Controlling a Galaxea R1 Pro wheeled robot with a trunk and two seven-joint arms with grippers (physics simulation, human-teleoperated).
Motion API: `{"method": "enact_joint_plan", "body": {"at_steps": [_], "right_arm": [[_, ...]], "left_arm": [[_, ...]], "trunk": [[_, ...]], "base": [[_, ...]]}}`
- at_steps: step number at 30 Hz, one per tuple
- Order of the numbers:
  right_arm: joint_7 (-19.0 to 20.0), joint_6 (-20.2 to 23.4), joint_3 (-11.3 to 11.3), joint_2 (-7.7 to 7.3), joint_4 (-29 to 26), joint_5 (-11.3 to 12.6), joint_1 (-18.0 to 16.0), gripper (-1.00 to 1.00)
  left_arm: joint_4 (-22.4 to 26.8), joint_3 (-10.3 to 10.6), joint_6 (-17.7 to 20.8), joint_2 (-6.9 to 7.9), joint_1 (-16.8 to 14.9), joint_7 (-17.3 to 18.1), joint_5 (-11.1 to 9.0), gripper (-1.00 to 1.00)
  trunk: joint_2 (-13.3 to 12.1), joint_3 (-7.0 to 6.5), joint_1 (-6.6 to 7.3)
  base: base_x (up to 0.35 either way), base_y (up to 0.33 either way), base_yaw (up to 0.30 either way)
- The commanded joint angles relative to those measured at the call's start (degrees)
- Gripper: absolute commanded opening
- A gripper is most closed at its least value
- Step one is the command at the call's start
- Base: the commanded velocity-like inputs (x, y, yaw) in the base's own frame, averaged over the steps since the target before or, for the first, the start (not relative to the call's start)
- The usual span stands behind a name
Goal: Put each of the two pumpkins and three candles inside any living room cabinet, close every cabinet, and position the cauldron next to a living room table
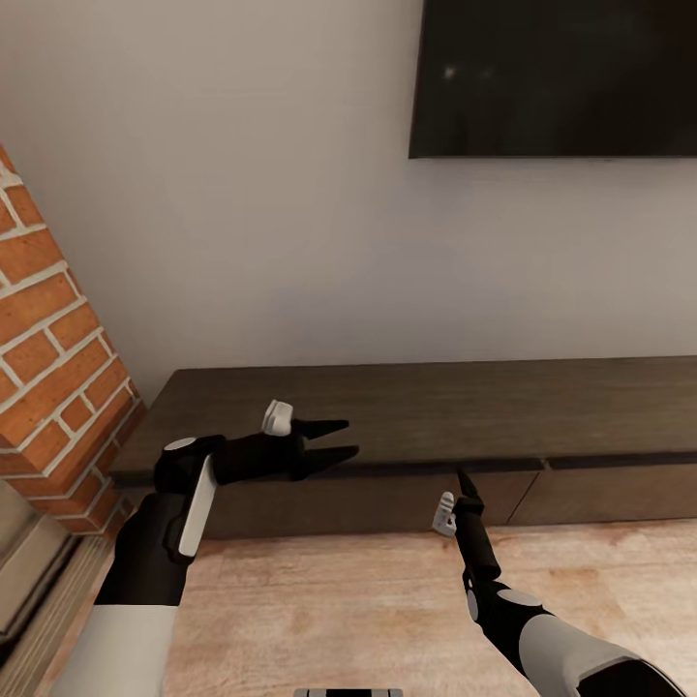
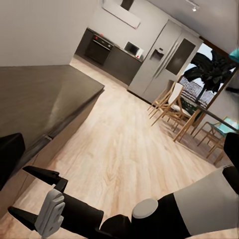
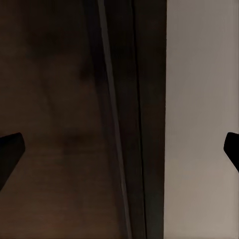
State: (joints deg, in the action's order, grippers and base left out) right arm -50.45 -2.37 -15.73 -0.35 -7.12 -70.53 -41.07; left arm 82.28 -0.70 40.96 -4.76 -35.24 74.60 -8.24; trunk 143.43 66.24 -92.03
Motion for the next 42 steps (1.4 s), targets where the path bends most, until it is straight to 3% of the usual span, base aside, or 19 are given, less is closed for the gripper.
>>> {"method": "enact_joint_plan", "body": {"at_steps": [1,14,42], "right_arm": [[0.0,0.0,0.0,0.00,0.0,0.0,0.0,1.00],[0.0,0.0,0.0,0.00,0.0,0.0,0.0,1.00],[0.0,0.0,0.0,0.00,0.0,0.2,0.0,1.00]], "left_arm": [[0.0,0.0,0.0,0.04,0.0,0.1,-0.1,1.00],[0.0,0.1,0.0,0.10,0.0,0.2,-0.3,1.00],[0.0,0.0,0.0,0.10,0.0,0.2,-0.3,1.00]], "trunk": [[0.0,0.00,0.00],[0.2,2.88,-0.34],[0.2,2.88,-0.34]], "base": [[0.000,0.000,0.000],[0.000,0.000,0.000],[0.035,-0.010,0.000]]}}
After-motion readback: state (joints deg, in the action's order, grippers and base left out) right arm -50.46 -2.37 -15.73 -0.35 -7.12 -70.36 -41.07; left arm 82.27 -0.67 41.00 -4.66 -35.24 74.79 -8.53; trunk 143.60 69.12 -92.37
